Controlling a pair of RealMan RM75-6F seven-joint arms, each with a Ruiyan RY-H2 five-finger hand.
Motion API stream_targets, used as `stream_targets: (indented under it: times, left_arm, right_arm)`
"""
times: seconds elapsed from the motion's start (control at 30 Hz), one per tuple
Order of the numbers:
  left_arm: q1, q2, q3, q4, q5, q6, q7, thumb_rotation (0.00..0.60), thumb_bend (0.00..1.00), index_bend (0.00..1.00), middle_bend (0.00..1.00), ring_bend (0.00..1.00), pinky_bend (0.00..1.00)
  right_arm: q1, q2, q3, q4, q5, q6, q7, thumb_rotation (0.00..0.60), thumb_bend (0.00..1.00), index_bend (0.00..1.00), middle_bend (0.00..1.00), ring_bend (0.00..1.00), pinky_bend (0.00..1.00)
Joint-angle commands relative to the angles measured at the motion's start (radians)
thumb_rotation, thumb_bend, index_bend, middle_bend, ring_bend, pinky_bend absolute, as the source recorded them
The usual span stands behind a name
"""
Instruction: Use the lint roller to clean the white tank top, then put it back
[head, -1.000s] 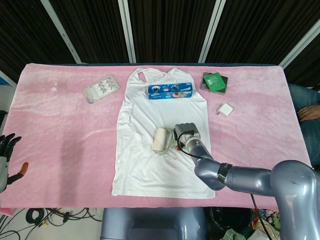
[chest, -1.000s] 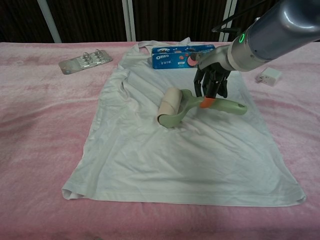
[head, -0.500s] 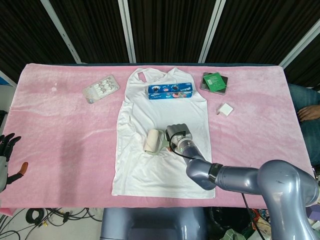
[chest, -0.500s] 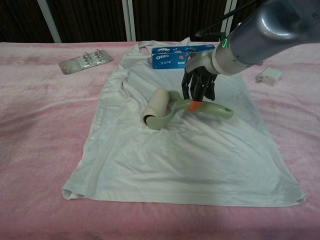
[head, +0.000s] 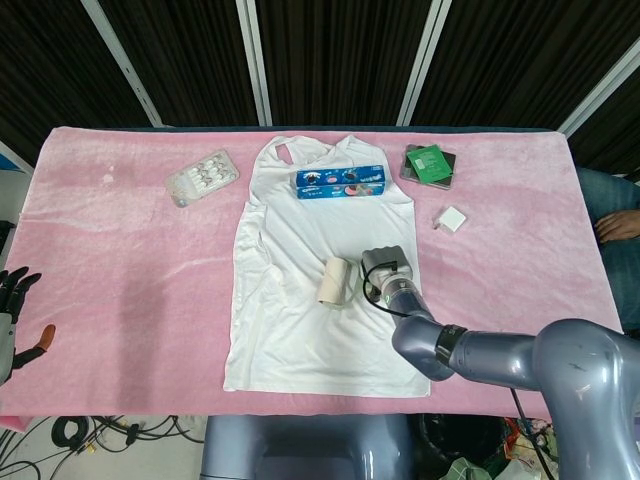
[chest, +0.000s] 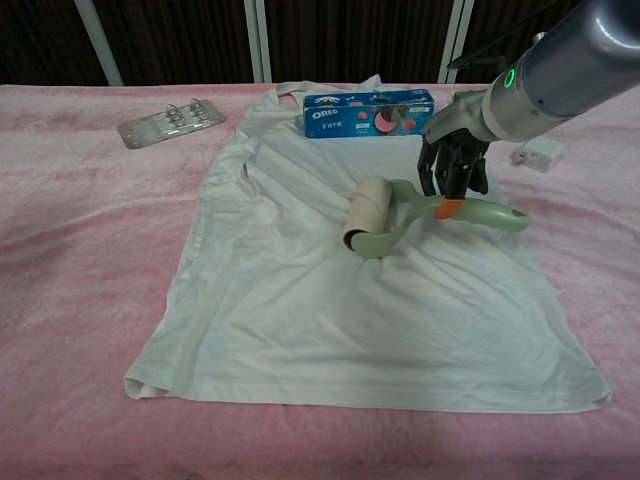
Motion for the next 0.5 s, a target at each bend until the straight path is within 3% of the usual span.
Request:
stream_targets:
  times: [0.03, 0.5]
  left_arm:
    - [0.000, 0.000, 0.000, -0.002, -0.001, 0.000, 0.003, 0.600, 0.32, 0.15, 0.08, 0.04, 0.00]
    - [0.003, -0.003, 0.002, -0.004, 0.003, 0.006, 0.009, 0.600, 0.32, 0.15, 0.08, 0.04, 0.00]
  right_arm:
    - [-0.012, 0.025, -0.020, -0.017, -0.006, 0.002, 0.002, 0.600, 0.60, 0.92, 0.73, 0.68, 0.45]
    - [-0.065, 0.155, -0.137, -0.084, 0.003, -0.049, 0.001, 0.600, 0.60, 0.92, 0.73, 0.68, 0.45]
